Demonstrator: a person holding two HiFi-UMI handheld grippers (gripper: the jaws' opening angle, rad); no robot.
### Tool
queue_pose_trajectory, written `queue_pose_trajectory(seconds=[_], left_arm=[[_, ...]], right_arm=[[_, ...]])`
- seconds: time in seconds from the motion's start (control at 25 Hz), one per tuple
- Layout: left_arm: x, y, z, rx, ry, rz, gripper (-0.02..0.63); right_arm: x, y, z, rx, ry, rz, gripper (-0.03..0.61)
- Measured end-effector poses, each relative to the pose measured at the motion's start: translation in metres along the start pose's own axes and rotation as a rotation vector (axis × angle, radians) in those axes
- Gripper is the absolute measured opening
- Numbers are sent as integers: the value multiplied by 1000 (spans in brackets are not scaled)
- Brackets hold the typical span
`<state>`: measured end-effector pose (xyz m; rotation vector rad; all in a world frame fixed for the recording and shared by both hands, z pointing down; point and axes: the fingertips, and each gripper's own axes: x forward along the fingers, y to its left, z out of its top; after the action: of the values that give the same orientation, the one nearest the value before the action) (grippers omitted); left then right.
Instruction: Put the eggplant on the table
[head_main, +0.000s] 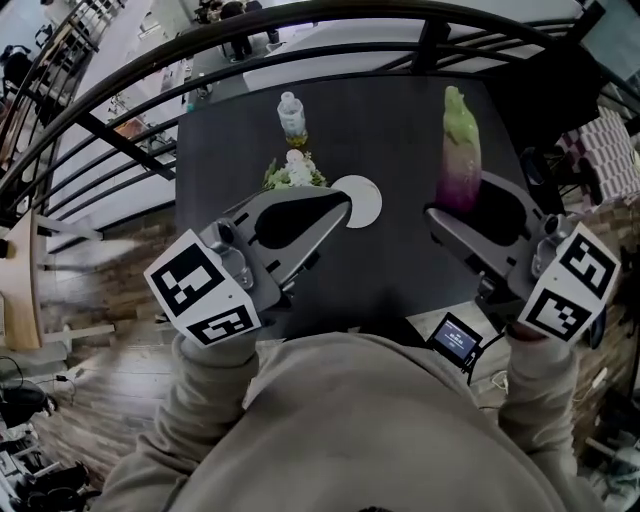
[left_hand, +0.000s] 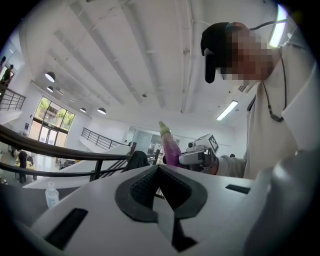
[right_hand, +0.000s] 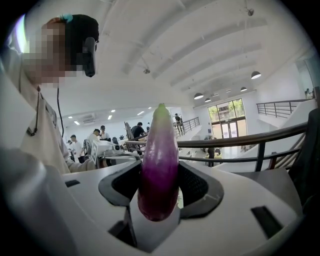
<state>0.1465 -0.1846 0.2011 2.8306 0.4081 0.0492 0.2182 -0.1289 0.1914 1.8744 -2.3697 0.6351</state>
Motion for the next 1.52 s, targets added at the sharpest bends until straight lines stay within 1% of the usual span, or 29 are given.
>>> queue_pose_trajectory(seconds=[0.12,0.28,0.36,0.48,0.64,0.72,0.84,1.04,1.24,1.52], left_arm=[[-2,9,-5,-20,-3,1,6],[2,24,-18,-38,2,15,8],[4,29,-17,-47,-2,36,8],[-3,29,-17,-88,-23,73,6],[-12,39,-11,-112,-46,125,6],[-15,42,-12,-118,-48,146,6],[-18,45,-9,-107,-57,168,6],[-18,49,-5,-98,-84,170,8],[-12,44,-9,-131,-85,169,6],[-13,55,-20,-164,-76,182,8]], right_arm=[[12,0,-6,-2,30,6,239],[28,-22,-18,25,58,7,239],[37,-28,-14,16,67,27,239],[46,-26,-13,14,86,69,239],[58,-27,-5,5,98,104,239],[61,-28,-5,5,101,119,239],[67,-30,-6,2,105,140,239],[75,-32,-6,-8,116,156,239],[72,-38,-11,13,131,155,239],[82,-48,-22,23,163,150,239]])
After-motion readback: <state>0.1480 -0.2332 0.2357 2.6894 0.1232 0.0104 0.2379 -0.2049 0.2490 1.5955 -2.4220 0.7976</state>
